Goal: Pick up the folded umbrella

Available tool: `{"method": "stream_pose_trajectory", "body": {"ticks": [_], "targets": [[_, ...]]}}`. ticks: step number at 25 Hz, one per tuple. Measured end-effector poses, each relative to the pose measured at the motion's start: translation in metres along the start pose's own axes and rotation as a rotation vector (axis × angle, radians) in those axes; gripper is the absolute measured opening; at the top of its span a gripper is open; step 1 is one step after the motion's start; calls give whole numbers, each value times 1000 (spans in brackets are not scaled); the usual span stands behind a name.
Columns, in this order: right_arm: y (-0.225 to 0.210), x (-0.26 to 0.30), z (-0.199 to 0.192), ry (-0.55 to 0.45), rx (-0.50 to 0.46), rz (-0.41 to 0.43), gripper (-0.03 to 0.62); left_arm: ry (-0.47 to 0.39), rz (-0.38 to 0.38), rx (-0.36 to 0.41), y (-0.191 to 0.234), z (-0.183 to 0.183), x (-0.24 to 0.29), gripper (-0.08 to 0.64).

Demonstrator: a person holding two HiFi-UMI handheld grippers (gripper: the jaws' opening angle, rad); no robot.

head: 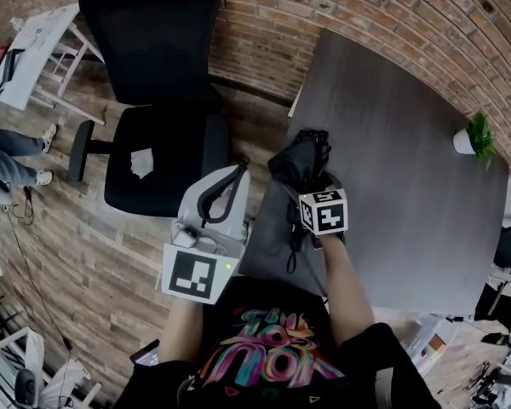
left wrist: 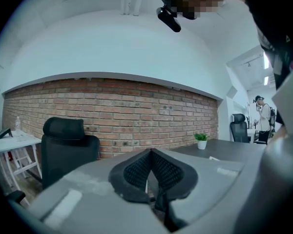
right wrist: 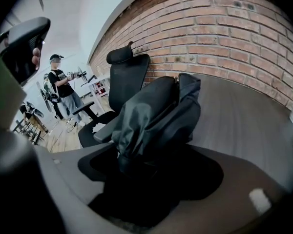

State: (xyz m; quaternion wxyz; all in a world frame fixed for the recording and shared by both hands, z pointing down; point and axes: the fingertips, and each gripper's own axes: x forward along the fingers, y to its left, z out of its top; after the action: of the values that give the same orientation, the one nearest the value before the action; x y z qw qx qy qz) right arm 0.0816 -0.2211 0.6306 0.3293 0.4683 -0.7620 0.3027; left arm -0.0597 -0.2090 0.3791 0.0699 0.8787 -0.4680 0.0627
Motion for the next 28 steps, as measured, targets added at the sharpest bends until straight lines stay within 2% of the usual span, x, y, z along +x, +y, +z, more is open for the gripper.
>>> {"method": "stream_pose_trajectory", "body": {"ticks": [4,10,19,28], "targets": [[-1,-3,-2,3,46,-3,330,-7,-1,9,-2,1,0,1],[-2,-7,-3,-26,146,20,281,-15,11,11,6,6,-4,0],[6,-17,5,-87,211,49,263,-32,18,19,14,15,-6,1],[15,-50,29,-193,196,81,261,-72,-1,43,10,31,-11,1]]}}
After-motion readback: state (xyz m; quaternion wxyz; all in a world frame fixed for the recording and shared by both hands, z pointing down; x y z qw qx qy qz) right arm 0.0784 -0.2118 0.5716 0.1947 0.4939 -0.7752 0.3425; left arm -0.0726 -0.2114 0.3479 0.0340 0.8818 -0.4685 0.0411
